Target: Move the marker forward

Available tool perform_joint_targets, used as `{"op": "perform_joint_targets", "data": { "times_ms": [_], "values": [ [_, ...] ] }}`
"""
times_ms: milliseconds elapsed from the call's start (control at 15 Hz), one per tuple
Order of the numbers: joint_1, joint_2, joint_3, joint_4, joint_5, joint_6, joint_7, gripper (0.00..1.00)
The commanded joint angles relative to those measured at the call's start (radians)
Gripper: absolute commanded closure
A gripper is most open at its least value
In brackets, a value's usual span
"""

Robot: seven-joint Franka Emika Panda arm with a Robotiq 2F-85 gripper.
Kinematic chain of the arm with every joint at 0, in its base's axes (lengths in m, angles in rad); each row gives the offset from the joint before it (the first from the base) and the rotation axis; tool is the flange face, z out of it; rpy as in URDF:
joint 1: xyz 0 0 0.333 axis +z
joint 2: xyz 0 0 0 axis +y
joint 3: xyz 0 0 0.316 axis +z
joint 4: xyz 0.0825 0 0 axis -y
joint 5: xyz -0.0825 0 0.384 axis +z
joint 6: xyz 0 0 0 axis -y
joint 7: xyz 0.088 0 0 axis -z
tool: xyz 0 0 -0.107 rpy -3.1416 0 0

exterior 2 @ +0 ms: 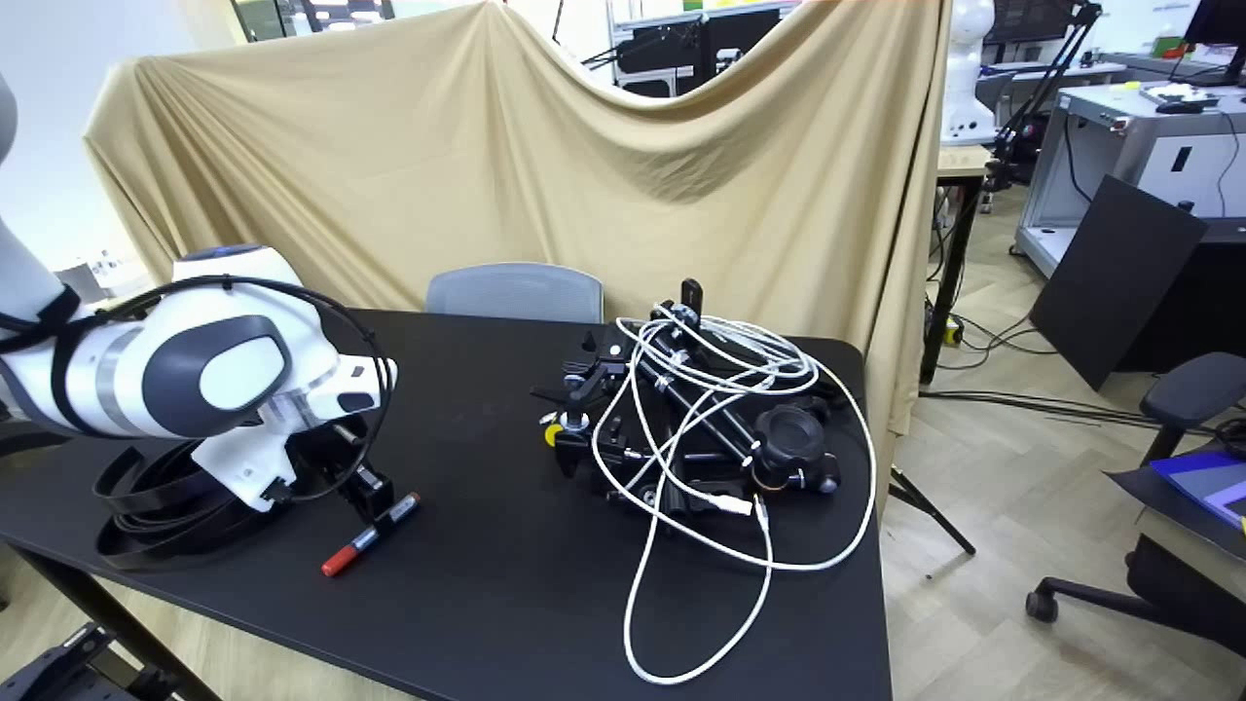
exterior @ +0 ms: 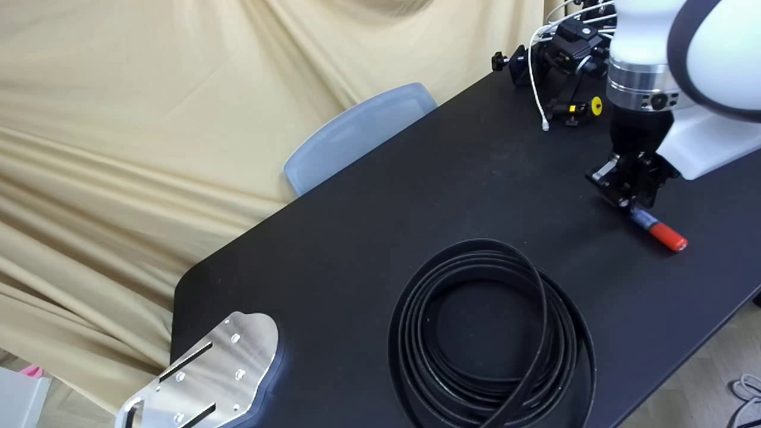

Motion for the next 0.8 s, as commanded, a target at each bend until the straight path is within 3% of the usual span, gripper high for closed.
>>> {"op": "perform_joint_targets", "data": {
  "times_ms": [0, 267, 400, 733],
  "values": [
    [0.007, -0.007, -0.006, -0.035, 0.015, 0.041, 0.024, 0.39],
    [0.018, -0.024, -0.016, -0.037, 0.014, 0.022, 0.030, 0.13],
    [-0.003, -0.044, 0.012, -0.039, 0.049, 0.012, 0.017, 0.01],
    [-0.051, -0.134, 0.119, -0.037, 0.120, -0.088, -0.115, 0.00]
  ]
}}
